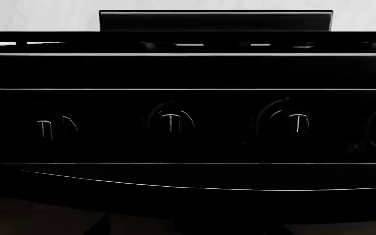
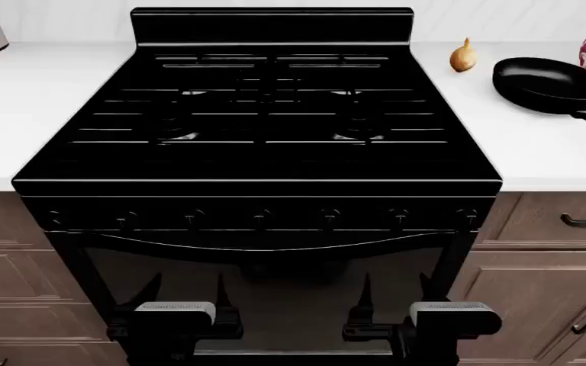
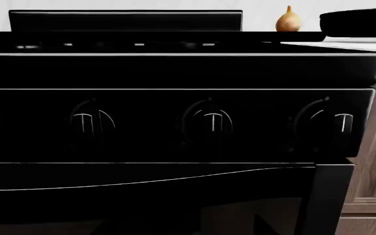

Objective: Place both pans onto different burners. Then place the onion and the lamb chop on different pans.

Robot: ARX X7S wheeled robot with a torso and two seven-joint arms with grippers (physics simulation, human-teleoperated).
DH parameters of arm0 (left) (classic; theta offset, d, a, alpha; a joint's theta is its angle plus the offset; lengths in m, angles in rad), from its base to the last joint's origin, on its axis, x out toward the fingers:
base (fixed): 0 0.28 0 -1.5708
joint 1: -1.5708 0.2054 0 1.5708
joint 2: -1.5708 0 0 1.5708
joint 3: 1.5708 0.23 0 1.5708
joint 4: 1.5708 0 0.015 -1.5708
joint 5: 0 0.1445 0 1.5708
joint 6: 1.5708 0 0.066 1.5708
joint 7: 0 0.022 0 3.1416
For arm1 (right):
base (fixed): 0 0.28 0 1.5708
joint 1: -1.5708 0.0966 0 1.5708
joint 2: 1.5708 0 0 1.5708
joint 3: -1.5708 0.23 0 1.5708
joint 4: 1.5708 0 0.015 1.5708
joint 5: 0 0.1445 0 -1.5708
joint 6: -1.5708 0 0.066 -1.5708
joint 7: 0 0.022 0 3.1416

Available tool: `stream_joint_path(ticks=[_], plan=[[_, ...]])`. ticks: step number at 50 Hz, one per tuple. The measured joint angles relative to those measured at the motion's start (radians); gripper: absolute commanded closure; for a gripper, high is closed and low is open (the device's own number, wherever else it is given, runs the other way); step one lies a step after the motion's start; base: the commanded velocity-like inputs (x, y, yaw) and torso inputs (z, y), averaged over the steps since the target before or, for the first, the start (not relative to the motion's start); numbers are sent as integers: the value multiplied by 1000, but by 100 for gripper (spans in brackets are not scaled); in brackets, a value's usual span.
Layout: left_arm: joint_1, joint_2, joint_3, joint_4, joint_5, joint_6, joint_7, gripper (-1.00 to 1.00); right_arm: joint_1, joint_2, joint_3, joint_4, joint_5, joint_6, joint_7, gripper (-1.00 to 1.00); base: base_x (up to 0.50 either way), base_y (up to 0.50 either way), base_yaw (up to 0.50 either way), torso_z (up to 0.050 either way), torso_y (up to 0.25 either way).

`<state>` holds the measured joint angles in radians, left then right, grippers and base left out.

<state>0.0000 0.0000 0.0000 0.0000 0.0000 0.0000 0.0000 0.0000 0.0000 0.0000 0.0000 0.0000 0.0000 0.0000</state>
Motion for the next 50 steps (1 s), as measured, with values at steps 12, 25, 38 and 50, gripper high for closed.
stream_joint_path(ticks=[12, 25, 38, 50], plan=[[-6, -21, 30, -6, -32, -27, -26, -100, 0, 23, -43, 1, 7, 18, 30, -100, 0, 0, 0, 0, 0], [-6, -50, 67, -19, -67, 1, -42, -100, 3, 46, -79, 33, 21, -1, 70, -100, 0, 0, 0, 41, 0], [-11, -70, 93, -31, -87, 1, -60, -100, 8, 64, -109, 62, 33, -22, 98, -100, 0, 0, 0, 50, 0], [-16, -82, 103, -34, -104, 0, -84, -100, 10, 78, -129, 80, 39, -41, 120, -100, 0, 0, 0, 50, 0]])
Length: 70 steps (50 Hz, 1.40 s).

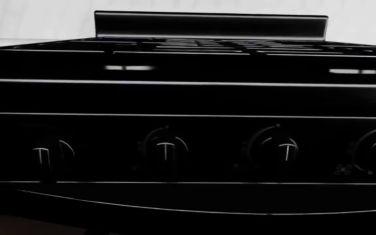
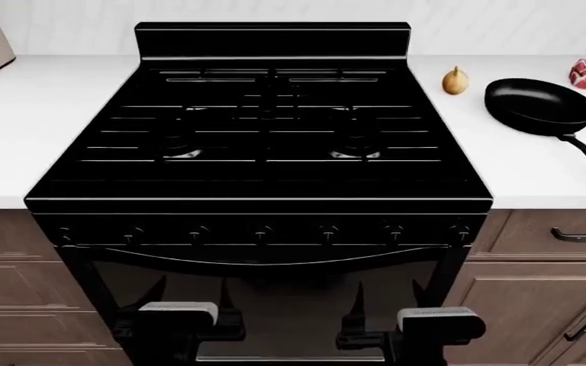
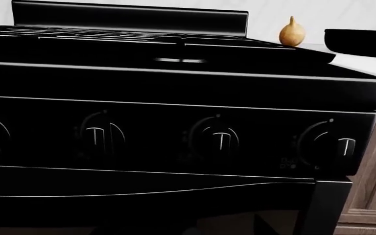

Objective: Place both pans onto different burners. Then place the onion and the lamb chop on different pans.

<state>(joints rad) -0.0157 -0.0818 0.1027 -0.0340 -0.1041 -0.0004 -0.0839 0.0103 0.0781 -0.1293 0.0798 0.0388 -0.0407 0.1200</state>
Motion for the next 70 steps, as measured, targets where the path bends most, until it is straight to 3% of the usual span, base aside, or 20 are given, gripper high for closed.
stream_joint_path(ticks=[10, 70], plan=[[1, -9, 10, -3, -18, 7, -12, -100, 0, 11, -16, 9, 10, -11, 11, -100, 0, -22, 0, 30, 0], [4, -52, 80, -22, -52, 50, -77, -100, 16, 53, -78, 35, 97, 11, 44, -100, 0, -500, 0, 0, 0]])
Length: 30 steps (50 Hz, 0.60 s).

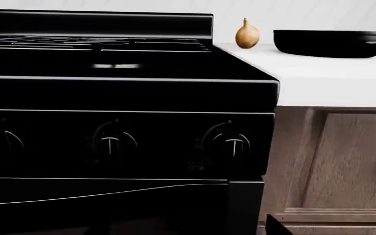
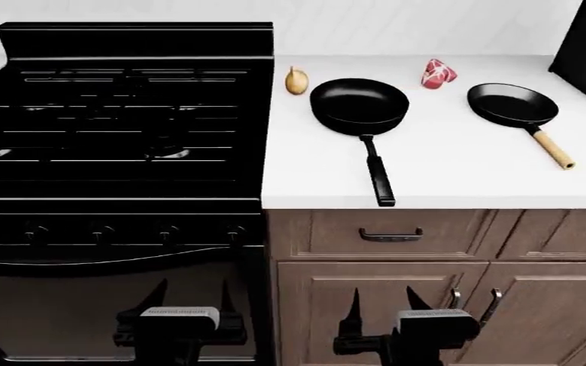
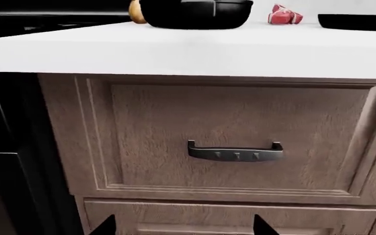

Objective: Place both pans onto different burners. Then place the onion and the lamb chop on different pans.

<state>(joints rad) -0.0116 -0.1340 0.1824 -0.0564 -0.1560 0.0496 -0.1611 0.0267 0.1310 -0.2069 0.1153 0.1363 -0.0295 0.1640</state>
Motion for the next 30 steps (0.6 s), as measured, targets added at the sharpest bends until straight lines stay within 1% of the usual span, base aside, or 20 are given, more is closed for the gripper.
stream_joint_path(ticks=[30], plan=[[-2, -16, 25, -6, -14, 6, -21, -100, 4, 13, -17, 9, 26, -3, 18, -100, 0, -500, 0, 0, 0]])
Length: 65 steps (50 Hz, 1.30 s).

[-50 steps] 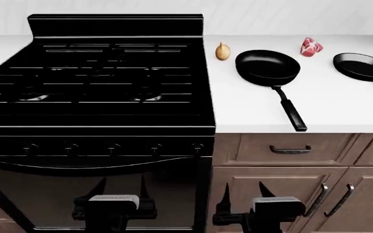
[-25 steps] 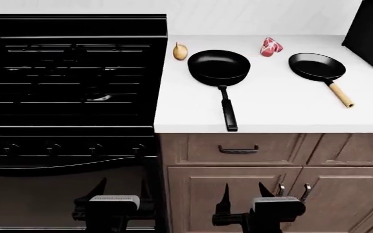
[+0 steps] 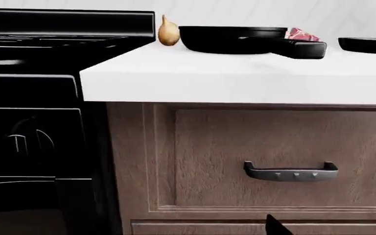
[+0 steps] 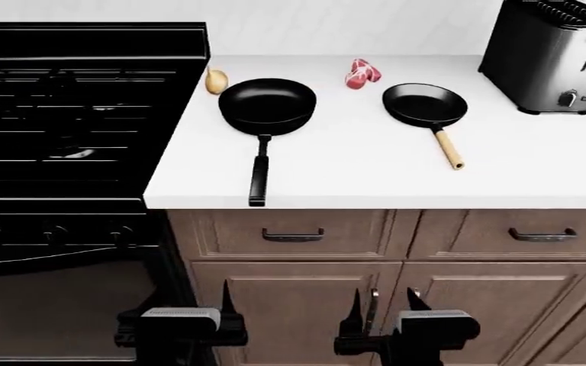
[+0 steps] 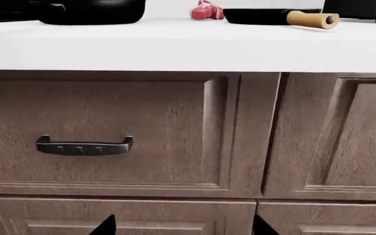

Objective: Place both pans onto different burners. Then place the onion and the lamb chop on different pans.

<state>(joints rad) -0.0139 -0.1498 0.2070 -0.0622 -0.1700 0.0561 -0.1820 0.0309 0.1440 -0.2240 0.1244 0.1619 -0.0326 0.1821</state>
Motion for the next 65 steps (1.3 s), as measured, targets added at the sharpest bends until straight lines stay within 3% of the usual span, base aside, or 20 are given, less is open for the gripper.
stream_joint_path(ticks=[15, 23, 32, 39, 45, 53, 65], plan=[[-3, -8, 8, 2, -13, -3, -8, -100, 2, 7, -7, -4, 17, 7, 6, -100, 0, -500, 0, 0, 0], [-1, -33, 5, 75, -48, -72, -9, -100, -8, 33, -3, -78, 40, 70, 14, -100, 0, 0, 0, 0, 0], [-29, -166, -28, 443, -186, -445, -34, -100, -34, 139, 21, -404, 88, 353, 57, -100, 0, 0, 0, 0, 0], [-162, -239, -168, 721, -489, -836, -120, -100, 45, 202, 141, -685, 283, 727, 96, -100, 0, 0, 0, 0, 0], [-303, -282, -269, 860, -732, -1079, -225, -100, 174, 232, 256, -865, 456, 1029, 157, -100, 0, 0, 0, 0, 0], [-415, -320, -341, 950, -922, -1248, -318, -100, 294, 253, 344, -999, 592, 1247, 217, -100, 339, 0, 0, 0, 0], [-476, -352, -389, 996, -1048, -1332, -379, -100, 360, 268, 352, -1067, 654, 1331, 257, -100, 500, 0, 0, 0, 0]])
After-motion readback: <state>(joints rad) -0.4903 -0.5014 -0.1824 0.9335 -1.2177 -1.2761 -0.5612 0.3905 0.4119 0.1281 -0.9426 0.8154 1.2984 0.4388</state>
